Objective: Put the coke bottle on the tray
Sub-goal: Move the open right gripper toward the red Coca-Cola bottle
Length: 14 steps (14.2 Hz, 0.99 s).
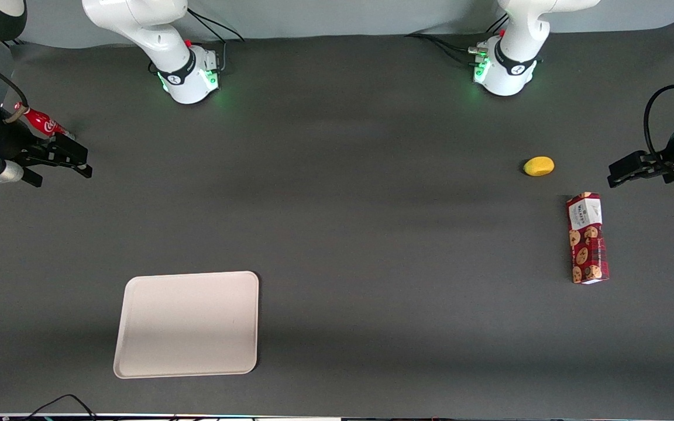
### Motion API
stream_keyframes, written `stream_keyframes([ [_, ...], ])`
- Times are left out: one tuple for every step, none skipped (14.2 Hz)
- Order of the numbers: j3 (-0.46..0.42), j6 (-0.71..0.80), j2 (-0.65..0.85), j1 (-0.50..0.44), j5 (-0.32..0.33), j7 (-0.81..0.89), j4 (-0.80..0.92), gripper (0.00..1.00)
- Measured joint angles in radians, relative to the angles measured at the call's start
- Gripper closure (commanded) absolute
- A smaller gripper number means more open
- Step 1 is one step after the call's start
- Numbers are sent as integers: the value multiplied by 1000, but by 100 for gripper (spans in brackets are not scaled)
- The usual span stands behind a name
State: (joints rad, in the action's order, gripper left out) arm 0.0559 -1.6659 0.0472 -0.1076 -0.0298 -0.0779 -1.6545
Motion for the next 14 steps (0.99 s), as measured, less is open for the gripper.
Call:
stream_keyframes([
  [0,0,0,0,0,0,0,0],
  [1,0,0,0,0,0,0,0],
  [3,1,0,1,0,0,0,0],
  [6,3,0,4,2,0,0,0],
  [7,19,0,12,10,0,0,0],
  [9,55,2,24,26,-7,0,0],
  [17,94,8,36,52,-30,-1,0],
  [36,123,23,42,82,-78,-5,0],
  [75,149,45,45,110,-159,-16,0],
  [131,166,73,46,125,-251,-37,0],
  [203,177,104,48,142,-352,-66,0],
  [278,178,133,50,169,-444,-101,0],
  [341,176,158,53,202,-513,-139,0],
  [389,170,182,55,239,-555,-180,0],
])
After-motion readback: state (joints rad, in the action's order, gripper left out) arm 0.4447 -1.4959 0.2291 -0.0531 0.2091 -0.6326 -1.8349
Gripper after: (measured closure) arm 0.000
